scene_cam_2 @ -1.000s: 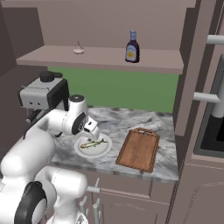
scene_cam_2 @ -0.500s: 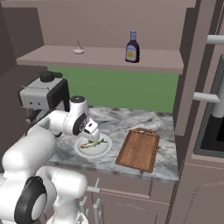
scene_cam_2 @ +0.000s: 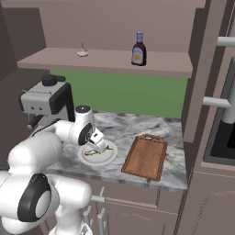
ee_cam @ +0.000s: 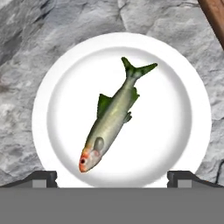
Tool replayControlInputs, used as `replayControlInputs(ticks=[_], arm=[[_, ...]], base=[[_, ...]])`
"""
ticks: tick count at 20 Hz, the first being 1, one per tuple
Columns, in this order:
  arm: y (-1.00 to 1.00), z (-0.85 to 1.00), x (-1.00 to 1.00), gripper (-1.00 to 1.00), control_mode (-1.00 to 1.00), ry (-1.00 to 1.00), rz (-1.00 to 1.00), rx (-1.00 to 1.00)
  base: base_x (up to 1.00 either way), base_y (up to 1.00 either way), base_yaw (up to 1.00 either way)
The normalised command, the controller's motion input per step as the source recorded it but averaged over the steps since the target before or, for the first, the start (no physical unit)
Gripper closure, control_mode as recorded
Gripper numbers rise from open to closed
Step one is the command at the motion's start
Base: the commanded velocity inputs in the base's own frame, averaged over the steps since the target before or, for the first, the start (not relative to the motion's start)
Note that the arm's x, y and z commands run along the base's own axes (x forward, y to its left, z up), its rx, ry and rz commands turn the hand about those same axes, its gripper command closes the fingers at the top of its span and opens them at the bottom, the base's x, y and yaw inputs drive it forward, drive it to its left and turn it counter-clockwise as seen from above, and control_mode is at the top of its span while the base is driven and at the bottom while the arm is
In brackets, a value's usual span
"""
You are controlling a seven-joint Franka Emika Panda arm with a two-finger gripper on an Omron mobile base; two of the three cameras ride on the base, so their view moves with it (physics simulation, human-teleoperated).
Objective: Pick the fish from the plate and place it on the cutting board. Then pick the condiment bottle from the cabinet and place it next to the cutting board.
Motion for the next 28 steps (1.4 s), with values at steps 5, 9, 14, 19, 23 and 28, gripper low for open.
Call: replayControlInputs(ticks=[5,9,14,19,23,28], arm=[[-0.10,-0.17,0.21,-1.00,-1.00,0.00,-0.05,0.00],[-0.02,-0.14,0.24,-1.00,-1.00,0.00,-0.03,0.02],[0.00,-0.09,0.22,-1.00,-1.00,0.00,-0.03,0.01],[0.00,-0.20,0.12,-1.00,-1.00,0.00,-0.03,0.00],[0.00,-0.23,0.06,-1.00,-1.00,0.00,-0.01,0.00],[0.00,-0.16,0.06,-1.00,-1.00,0.00,-0.01,0.00]], base=[[0.00,0.00,0.00],[0.00,0.00,0.00],[0.00,0.00,0.00],[0.00,0.00,0.00],[0.00,0.00,0.00],[0.00,0.00,0.00]])
